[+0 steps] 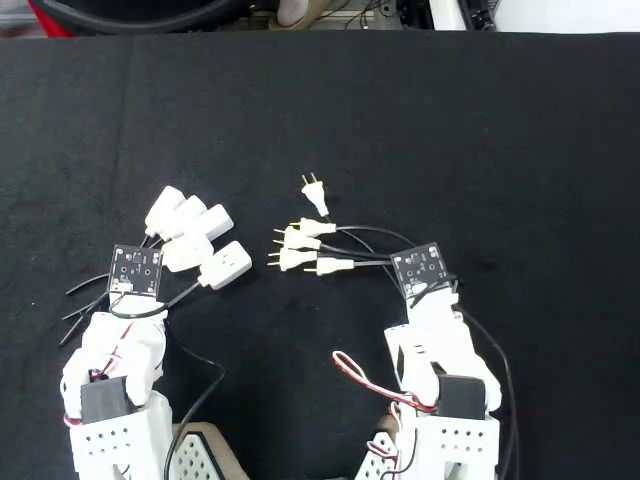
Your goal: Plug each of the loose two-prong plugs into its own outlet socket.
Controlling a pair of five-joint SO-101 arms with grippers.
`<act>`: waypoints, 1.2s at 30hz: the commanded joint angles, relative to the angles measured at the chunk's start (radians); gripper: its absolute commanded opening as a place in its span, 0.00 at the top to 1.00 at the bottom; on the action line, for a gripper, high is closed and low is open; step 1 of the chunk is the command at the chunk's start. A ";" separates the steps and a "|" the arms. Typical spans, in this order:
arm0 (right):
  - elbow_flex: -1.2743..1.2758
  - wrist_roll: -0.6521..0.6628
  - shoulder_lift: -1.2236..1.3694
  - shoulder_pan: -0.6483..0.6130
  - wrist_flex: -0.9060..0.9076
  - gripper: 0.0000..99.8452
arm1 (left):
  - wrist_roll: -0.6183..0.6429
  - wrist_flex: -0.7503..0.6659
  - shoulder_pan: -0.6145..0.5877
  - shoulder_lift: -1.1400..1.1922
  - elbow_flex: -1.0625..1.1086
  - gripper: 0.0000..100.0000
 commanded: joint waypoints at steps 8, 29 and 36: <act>-0.002 -0.006 -0.041 0.017 0.008 0.96 | -0.003 -0.005 -0.004 -0.002 0.019 0.97; -0.002 -0.006 -0.041 0.017 0.008 0.96 | -0.025 -0.026 0.194 0.249 -0.383 0.84; -0.002 -0.006 -0.041 0.017 0.008 0.96 | -0.161 -0.272 0.291 0.664 -0.438 0.84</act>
